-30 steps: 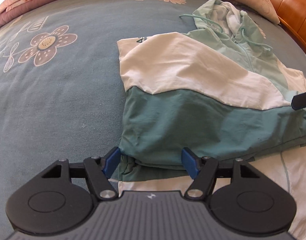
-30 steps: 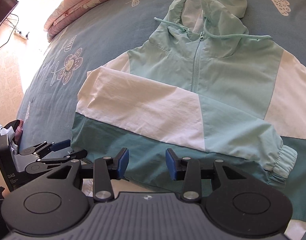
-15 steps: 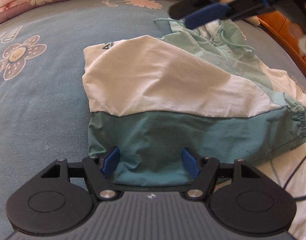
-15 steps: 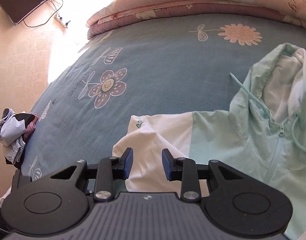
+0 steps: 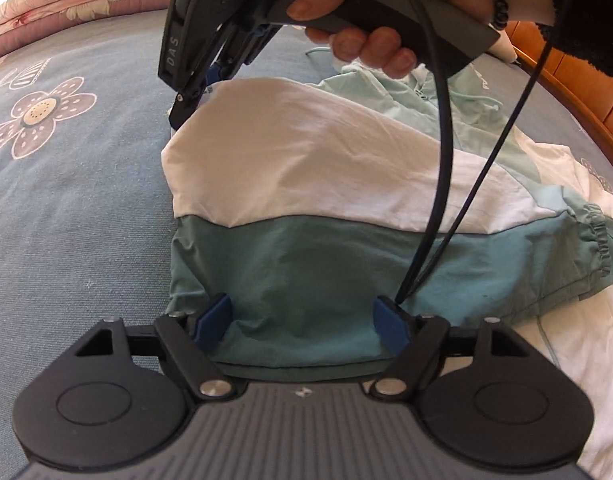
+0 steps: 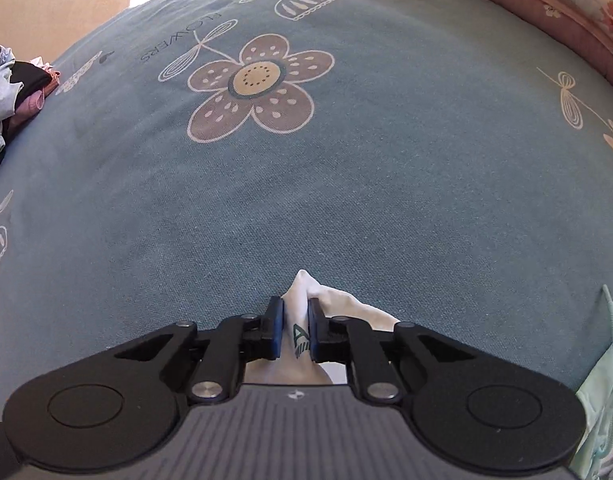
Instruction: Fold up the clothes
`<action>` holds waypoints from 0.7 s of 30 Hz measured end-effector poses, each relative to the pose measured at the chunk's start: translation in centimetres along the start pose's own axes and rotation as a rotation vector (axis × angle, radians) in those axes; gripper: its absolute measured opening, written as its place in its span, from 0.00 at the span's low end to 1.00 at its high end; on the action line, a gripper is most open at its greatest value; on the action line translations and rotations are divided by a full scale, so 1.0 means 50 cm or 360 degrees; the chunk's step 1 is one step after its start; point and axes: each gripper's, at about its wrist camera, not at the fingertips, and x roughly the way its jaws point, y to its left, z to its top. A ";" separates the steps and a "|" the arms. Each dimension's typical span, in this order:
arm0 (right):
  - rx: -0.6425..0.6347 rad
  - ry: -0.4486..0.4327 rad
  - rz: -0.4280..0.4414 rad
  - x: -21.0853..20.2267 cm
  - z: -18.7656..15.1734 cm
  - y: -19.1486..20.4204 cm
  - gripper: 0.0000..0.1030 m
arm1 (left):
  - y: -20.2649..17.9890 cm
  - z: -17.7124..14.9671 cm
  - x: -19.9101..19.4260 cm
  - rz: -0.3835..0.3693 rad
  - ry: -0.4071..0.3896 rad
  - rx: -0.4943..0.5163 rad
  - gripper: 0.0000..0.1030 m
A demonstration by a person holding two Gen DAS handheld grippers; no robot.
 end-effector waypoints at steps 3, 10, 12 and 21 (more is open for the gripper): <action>0.0135 -0.0036 -0.0208 -0.002 0.007 -0.036 0.03 | 0.012 -0.004 -0.006 -0.0019 0.0027 -0.0042 0.75; 0.0251 -0.0052 0.0422 -0.097 -0.001 -0.052 0.15 | 0.033 0.031 -0.066 -0.0139 -0.0140 0.0008 0.75; 0.0176 0.0099 0.0493 -0.073 -0.011 -0.015 0.15 | 0.034 0.043 -0.037 -0.0172 -0.0090 0.0022 0.75; 0.0251 -0.0052 0.0219 0.034 -0.009 0.008 0.12 | 0.039 -0.001 -0.030 -0.0124 0.0083 -0.0124 0.75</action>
